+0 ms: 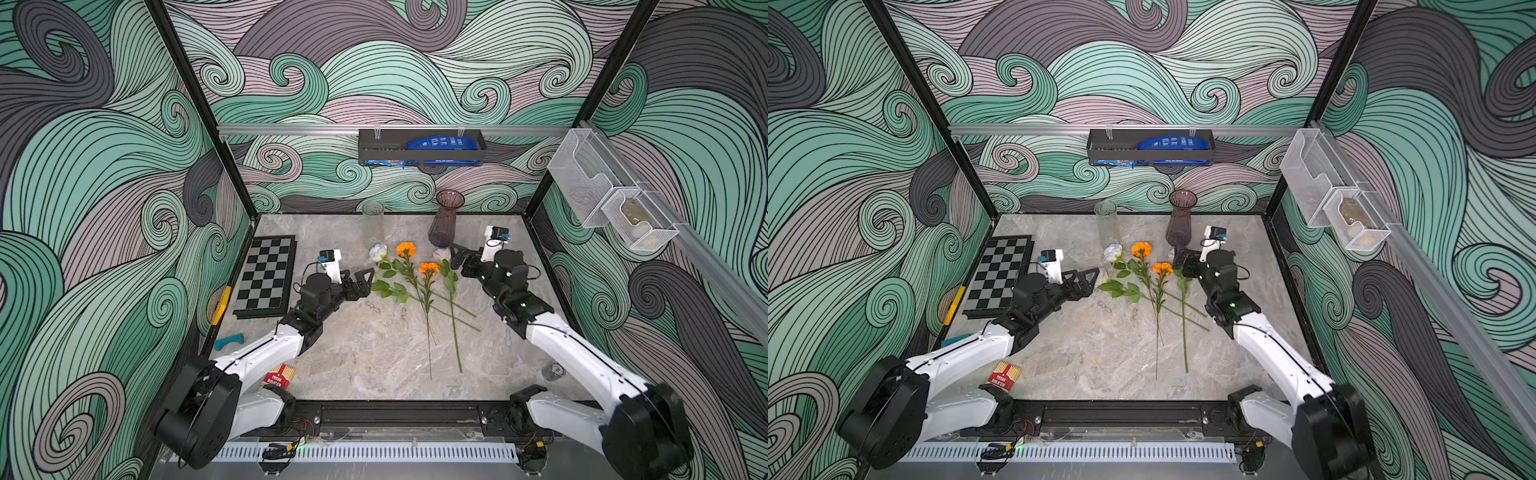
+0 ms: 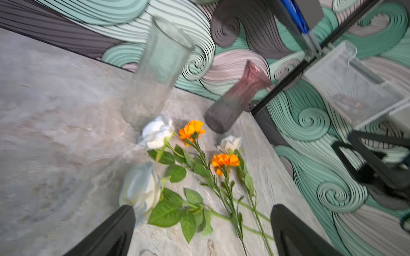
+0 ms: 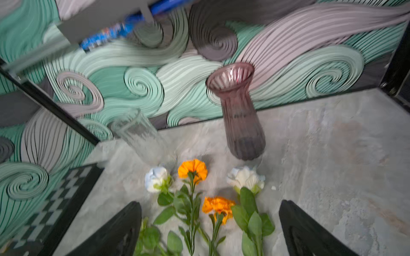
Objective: Arrange the flowers in different vases according to their colors
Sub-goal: Pick up the flower at the center of the board.
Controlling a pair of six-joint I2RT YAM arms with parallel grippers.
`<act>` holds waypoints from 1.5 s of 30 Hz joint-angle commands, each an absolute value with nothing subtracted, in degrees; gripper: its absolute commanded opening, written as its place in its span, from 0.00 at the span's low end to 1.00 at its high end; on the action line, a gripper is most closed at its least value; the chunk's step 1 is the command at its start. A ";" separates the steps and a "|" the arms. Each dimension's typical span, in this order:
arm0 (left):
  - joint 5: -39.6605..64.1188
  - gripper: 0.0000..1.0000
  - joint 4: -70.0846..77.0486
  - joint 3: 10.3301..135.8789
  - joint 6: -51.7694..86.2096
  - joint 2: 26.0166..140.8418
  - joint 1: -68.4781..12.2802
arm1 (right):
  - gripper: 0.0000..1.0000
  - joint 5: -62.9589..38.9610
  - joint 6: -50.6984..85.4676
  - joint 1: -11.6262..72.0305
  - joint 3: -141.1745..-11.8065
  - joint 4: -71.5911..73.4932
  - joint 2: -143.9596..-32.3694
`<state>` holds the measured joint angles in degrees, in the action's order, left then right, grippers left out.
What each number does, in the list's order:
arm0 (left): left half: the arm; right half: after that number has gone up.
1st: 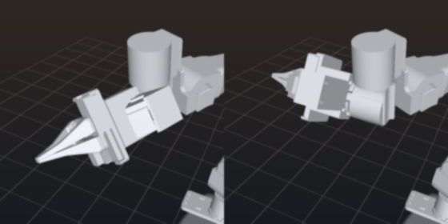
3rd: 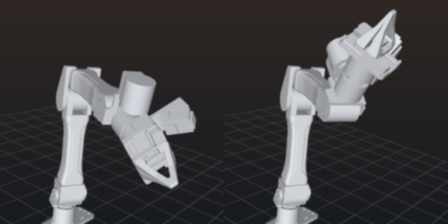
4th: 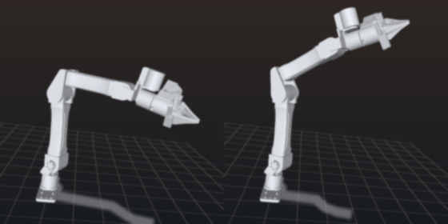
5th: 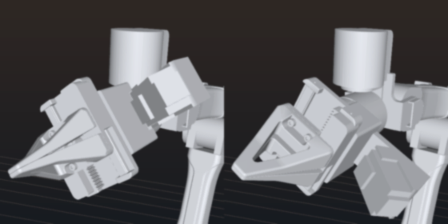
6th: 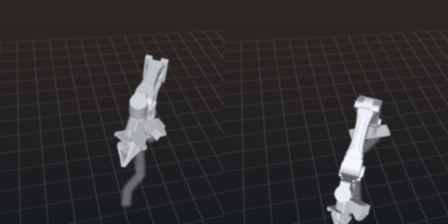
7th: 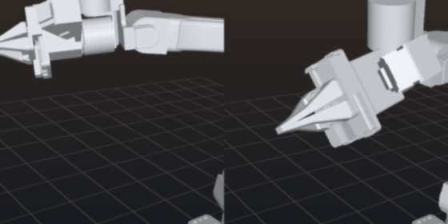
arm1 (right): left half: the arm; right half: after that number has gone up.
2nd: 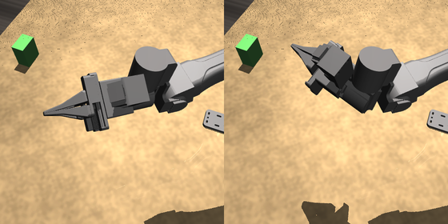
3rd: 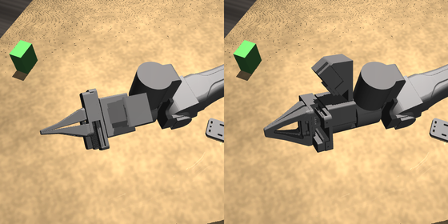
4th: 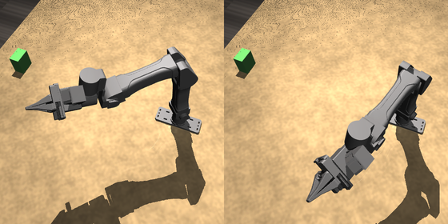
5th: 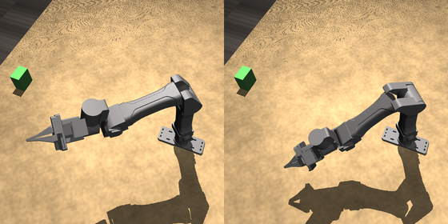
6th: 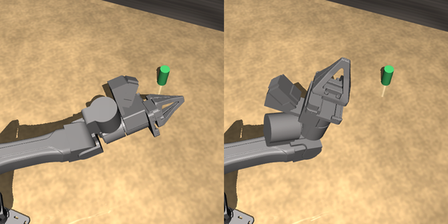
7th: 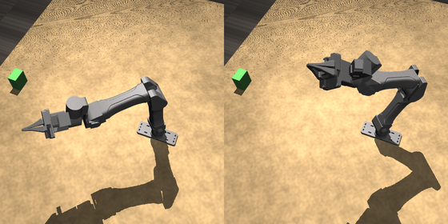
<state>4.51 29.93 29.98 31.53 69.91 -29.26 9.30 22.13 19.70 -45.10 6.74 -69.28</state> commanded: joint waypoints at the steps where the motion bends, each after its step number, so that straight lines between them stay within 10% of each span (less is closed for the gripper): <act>1: 0.83 0.99 24.68 35.77 26.11 70.31 -32.16 | 1.00 3.20 19.53 20.21 -49.04 -7.07 -77.45; 7: -19.17 0.98 14.96 34.00 36.04 65.13 -32.16 | 0.99 2.44 19.85 20.93 -56.72 -12.79 -85.57; 15: -15.52 0.99 26.02 25.09 44.27 63.81 -31.29 | 0.51 -0.62 12.40 25.79 -71.94 -16.29 -99.52; 20: -24.36 0.99 22.18 23.79 50.60 62.41 -30.55 | 0.45 3.76 14.27 27.78 -81.69 -19.26 -110.81; 45: 21.38 0.99 43.87 27.53 40.96 78.30 -30.16 | 0.37 12.93 13.36 29.23 -94.29 -21.87 -128.75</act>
